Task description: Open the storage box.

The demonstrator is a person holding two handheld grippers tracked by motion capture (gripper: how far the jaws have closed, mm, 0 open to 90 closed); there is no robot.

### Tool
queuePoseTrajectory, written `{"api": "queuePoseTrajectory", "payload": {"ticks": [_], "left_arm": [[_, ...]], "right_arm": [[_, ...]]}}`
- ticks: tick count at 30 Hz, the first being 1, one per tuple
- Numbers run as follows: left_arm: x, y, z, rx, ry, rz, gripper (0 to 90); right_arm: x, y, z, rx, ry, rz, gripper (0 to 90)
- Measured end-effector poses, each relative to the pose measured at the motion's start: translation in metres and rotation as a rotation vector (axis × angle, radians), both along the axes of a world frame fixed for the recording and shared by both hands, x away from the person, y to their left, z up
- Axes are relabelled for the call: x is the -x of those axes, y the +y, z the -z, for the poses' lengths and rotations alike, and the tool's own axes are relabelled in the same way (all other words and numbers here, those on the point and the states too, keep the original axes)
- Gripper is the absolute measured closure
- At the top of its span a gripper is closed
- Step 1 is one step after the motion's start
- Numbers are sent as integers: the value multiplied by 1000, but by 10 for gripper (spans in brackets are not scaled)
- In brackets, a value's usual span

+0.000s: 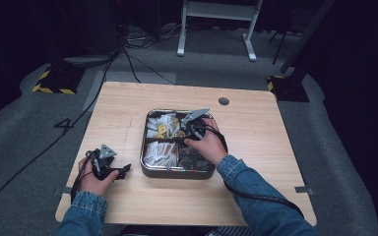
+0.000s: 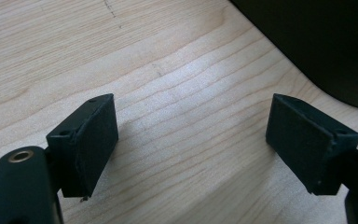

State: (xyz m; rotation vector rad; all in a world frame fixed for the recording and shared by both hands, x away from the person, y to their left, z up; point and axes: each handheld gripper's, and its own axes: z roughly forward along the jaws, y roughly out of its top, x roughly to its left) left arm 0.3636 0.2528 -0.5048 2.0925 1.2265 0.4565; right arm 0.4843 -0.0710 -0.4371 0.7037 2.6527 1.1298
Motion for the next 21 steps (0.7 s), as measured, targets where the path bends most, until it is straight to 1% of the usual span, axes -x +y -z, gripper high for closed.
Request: {"api": "queuePoseTrajectory", "payload": {"ticks": [1, 2, 3, 4, 5, 6, 21], "left_arm": [[0, 0, 0, 0, 0, 0, 171], [0, 0, 0, 0, -4, -2, 171], [0, 0, 0, -3, -5, -2, 171], [0, 0, 0, -3, -5, -2, 171], [0, 0, 0, -3, -5, -2, 171], [0, 0, 0, -2, -4, -1, 171], [0, 0, 0, -1, -2, -1, 170]], "right_arm": [[0, 0, 1, 3, -15, 0, 527], [1, 0, 2, 3, -32, -1, 535], [2, 0, 3, -11, -40, -2, 574], [3, 0, 5, -29, -44, -10, 590], [4, -1, 6, -42, -49, -2, 592], [5, -1, 6, -39, -54, -2, 593], [5, -1, 6, -42, -55, 4, 595]]}}
